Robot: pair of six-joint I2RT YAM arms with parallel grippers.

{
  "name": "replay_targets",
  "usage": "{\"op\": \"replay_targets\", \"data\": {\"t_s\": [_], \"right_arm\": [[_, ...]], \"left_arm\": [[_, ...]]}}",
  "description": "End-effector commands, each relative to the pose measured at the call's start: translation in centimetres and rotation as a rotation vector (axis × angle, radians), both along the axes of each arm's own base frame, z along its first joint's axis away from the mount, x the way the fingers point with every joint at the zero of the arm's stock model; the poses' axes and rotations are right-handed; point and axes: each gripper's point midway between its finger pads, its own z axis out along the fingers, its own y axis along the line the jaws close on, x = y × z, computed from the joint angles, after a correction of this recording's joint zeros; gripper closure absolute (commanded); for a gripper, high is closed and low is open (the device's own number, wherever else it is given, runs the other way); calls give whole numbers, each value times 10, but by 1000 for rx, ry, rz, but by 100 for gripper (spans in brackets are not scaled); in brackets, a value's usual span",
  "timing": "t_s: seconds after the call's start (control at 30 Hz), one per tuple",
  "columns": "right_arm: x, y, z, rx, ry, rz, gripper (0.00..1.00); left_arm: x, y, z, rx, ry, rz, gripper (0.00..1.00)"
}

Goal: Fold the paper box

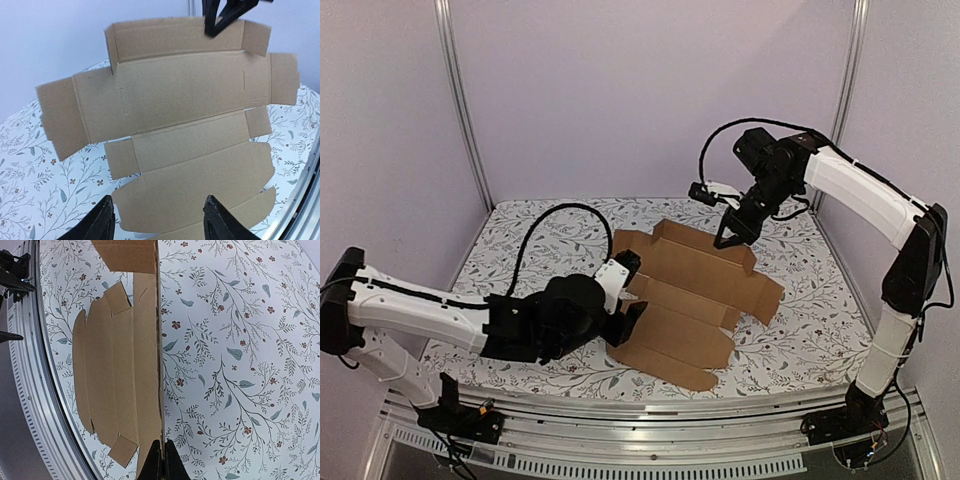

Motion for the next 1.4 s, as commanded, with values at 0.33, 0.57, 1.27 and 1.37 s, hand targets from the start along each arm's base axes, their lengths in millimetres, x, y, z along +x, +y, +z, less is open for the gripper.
{"op": "replay_targets", "data": {"t_s": [0.33,0.57,1.27,1.37], "right_arm": [[-49,9,33,162,-8,237,100],[-69,6,46,193,-5,333,100],[-62,16,36,156,3,323,100],[-58,15,36,147,-3,306,100]], "left_arm": [[48,150,37,-581,145,83,22],[54,119,9,-645,304,-130,31],[-17,19,-10,-762,673,-708,35],[-27,16,-14,-770,710,-740,35]]}}
